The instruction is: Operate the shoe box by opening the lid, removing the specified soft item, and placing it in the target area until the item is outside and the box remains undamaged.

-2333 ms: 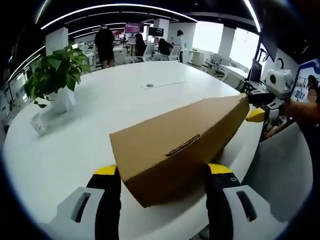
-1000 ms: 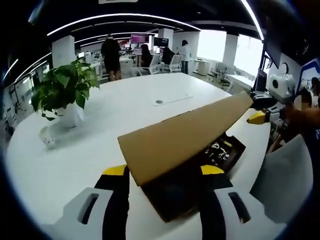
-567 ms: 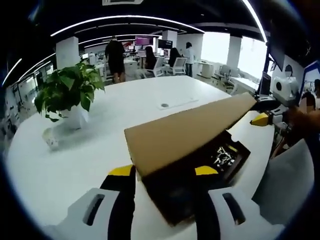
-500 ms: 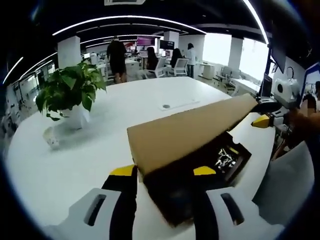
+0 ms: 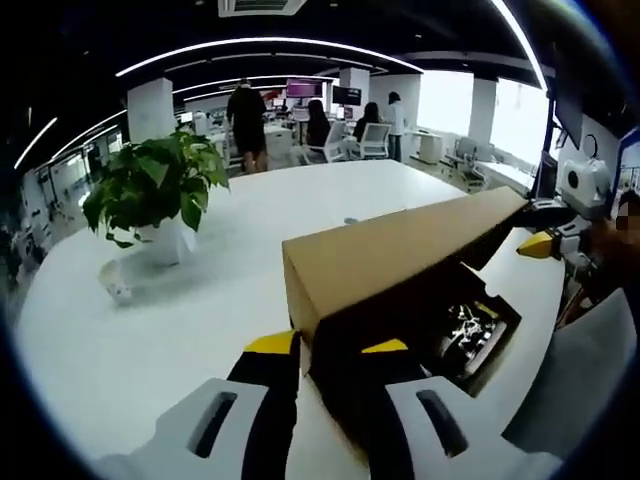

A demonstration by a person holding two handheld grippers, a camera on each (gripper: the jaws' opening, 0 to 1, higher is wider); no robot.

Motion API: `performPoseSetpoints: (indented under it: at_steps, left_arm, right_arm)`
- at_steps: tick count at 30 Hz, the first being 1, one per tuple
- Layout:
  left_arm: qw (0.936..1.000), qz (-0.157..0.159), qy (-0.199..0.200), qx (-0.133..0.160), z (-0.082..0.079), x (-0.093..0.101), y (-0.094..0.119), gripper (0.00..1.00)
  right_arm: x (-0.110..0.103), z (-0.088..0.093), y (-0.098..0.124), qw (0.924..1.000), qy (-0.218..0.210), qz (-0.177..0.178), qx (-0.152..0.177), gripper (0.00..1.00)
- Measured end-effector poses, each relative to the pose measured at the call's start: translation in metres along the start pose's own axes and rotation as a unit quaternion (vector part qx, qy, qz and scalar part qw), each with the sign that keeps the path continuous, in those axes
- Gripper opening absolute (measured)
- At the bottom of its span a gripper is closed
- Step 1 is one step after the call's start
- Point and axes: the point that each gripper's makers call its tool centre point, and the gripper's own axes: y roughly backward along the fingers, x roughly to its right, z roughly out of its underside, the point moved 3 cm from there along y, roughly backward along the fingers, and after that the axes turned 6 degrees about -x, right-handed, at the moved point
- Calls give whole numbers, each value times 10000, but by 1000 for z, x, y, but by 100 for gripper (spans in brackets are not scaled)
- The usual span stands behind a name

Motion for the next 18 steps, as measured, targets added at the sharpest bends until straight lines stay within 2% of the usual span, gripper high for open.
performPoseSetpoints:
  at_steps: [18]
  left_arm:
    - [9997,-205,-126,28,-10,-16,-7,3]
  right_arm:
    - [13,-9,-9,10000,11,80,26,41]
